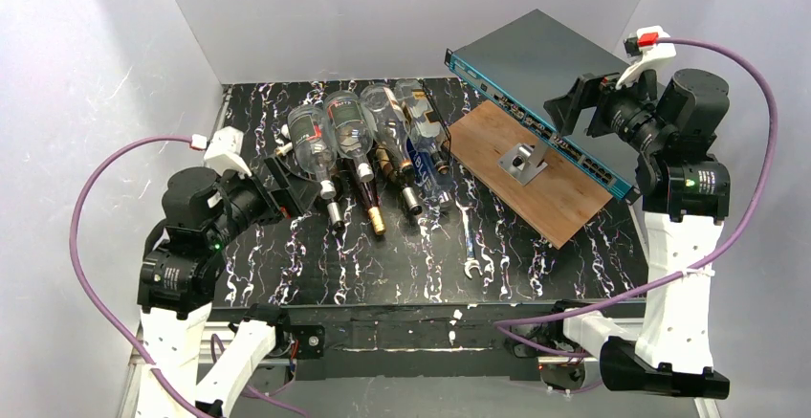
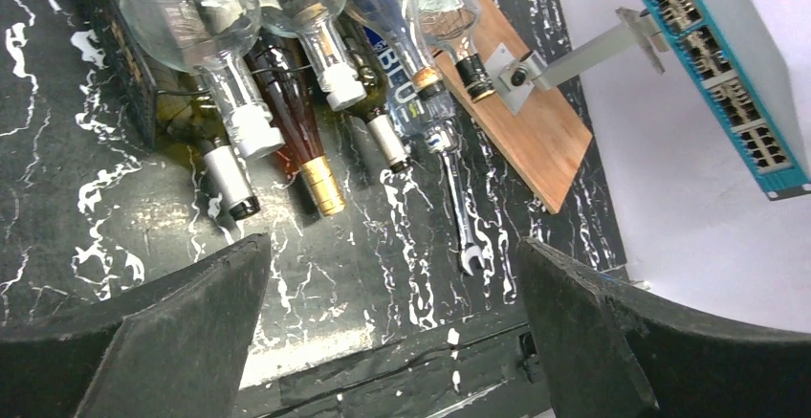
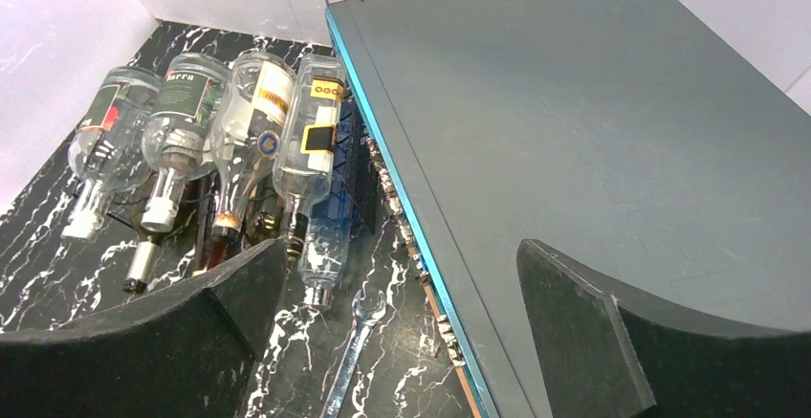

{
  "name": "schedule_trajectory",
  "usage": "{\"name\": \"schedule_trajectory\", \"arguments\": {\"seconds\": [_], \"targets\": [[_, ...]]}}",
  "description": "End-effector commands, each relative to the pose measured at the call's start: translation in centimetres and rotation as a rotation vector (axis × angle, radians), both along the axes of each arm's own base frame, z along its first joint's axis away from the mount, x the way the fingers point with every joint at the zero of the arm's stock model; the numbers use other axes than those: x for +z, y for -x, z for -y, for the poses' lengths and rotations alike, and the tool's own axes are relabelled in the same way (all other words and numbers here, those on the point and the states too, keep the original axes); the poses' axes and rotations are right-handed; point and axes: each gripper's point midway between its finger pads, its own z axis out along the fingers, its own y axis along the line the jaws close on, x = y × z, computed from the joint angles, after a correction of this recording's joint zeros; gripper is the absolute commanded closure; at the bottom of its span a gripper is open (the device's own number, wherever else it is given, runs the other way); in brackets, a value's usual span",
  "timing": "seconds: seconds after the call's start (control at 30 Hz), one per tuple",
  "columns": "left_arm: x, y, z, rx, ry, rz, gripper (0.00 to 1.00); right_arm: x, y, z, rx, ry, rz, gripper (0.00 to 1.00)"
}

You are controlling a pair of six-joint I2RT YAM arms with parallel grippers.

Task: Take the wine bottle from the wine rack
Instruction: Pick up the wine bottle from the wine rack.

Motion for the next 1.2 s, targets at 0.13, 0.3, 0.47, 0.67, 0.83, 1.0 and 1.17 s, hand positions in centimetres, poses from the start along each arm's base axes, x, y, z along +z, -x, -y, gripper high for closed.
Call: {"name": "schedule_trajectory", "arguments": {"seconds": [0.13, 0.3, 0.47, 0.67, 0.83, 1.0, 1.17], "targets": [[2.6, 0.5, 0.9, -0.027, 0.085, 0.095, 0.01, 3.0, 0.1, -0.2, -0.005, -0.036, 0.061, 0.00], [3.1, -0.2, 1.1, -0.020, 0.118, 0.104, 0.01, 3.2, 0.1, -0.6, 0.024, -0.034, 0.062, 0.00], [3.1, -0.8, 1.0, 0.006, 0.140, 0.099, 0.01, 3.6, 0.2, -1.9, 0.125, -0.011, 0.076, 0.00], [1.6, -1.2, 1.6, -0.027, 0.129, 0.019, 0.01, 3.9, 2.3, -4.6, 0.357, 0.062, 0.135, 0.00], [0.7, -1.9, 2.3, -0.073, 0.083, -0.022, 0.01, 2.4, 3.5, -5.6, 0.491, 0.112, 0.129, 0.00], [-1.3, -2.5, 2.5, -0.064, -0.064, -0.081, 0.01, 1.3, 3.4, -5.7, 0.553, 0.118, 0.111, 0.00], [-3.2, -2.5, 2.4, -0.046, -0.189, -0.108, 0.01, 0.7, 3.2, -5.6, 0.568, 0.119, 0.102, 0.00]]}}
